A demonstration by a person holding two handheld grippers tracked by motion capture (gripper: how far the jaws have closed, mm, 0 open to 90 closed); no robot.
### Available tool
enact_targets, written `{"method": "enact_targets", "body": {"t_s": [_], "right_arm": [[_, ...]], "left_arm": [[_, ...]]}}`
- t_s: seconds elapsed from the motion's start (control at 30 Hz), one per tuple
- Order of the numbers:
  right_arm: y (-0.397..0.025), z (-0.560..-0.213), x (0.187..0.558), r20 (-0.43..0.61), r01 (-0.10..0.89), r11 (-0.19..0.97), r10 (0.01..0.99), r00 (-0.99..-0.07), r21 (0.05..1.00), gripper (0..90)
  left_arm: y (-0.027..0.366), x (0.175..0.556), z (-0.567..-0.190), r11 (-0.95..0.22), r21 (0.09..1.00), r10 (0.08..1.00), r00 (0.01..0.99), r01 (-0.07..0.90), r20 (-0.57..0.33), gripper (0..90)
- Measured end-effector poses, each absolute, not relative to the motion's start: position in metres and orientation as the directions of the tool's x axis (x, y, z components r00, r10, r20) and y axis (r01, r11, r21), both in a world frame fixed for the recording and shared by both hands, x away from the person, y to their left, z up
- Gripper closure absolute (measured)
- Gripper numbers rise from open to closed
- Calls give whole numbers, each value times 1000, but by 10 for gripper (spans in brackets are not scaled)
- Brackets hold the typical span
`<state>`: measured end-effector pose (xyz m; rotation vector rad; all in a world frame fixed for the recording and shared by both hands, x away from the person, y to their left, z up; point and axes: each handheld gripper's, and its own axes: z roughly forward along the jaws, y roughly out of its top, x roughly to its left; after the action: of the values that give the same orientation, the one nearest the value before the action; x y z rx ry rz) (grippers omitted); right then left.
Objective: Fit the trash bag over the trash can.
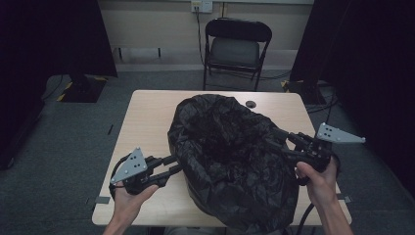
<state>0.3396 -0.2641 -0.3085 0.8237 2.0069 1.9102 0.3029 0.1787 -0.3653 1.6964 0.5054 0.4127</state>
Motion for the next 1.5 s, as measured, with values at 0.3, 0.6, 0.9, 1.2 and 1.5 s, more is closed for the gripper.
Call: {"method": "enact_targets", "body": {"t_s": [0.3,0.6,0.9,1.2,1.5], "right_arm": [[-270,-307,314,166,202,-4,587,-793,979,415],[-267,-302,317,141,190,25,576,-805,981,427],[-272,-294,323,106,154,30,594,-798,988,405],[-260,-269,327,5,64,86,560,-829,994,528],[-236,-256,330,-75,5,159,494,-866,987,626]], "left_arm": [[174,304,-369,-156,981,520,854,113,-16,675],[182,301,-371,-180,976,529,848,122,-8,755],[205,297,-389,-149,967,642,764,208,-66,373],[223,309,-425,-237,927,752,659,291,-14,201],[225,326,-473,-276,850,804,593,449,-52,174]]}}
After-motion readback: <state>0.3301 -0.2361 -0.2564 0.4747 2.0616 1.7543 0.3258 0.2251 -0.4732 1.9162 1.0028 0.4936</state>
